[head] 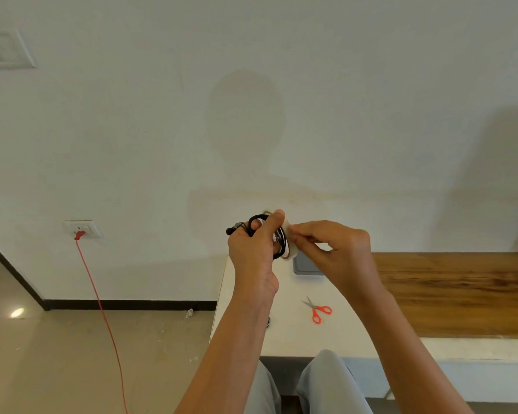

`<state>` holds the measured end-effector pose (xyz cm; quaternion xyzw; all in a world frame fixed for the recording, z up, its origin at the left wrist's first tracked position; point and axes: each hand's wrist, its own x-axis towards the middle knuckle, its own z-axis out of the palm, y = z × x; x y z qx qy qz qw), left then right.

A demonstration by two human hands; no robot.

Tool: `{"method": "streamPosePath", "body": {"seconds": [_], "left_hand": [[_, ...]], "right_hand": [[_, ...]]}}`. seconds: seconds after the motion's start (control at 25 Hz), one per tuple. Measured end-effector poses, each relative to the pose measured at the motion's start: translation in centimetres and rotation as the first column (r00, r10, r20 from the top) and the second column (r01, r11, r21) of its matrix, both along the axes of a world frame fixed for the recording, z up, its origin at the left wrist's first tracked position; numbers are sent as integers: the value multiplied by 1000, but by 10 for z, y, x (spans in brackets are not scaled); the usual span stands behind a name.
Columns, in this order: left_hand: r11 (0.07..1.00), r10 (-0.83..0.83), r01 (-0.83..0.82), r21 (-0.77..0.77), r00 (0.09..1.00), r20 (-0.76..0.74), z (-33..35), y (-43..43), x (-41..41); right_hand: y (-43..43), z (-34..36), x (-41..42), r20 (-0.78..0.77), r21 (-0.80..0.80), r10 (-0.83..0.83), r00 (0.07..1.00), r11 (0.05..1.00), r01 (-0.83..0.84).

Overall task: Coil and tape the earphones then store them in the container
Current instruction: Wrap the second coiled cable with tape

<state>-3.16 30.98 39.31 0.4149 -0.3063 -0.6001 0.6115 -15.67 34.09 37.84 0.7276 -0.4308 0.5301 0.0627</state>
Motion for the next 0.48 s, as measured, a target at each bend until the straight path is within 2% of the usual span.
{"method": "streamPosePath", "body": {"seconds": [0.16,0.48], "left_hand": [[998,63,-62,-28,997,33,-2,-1,-2],[989,145,-141,-43,982,124,1,-3,-3]], "right_hand": [[-8,-8,-4,-276,-165,-95,957,985,50],[-23,-18,1,-407,-314,-212,889,946,82]]}}
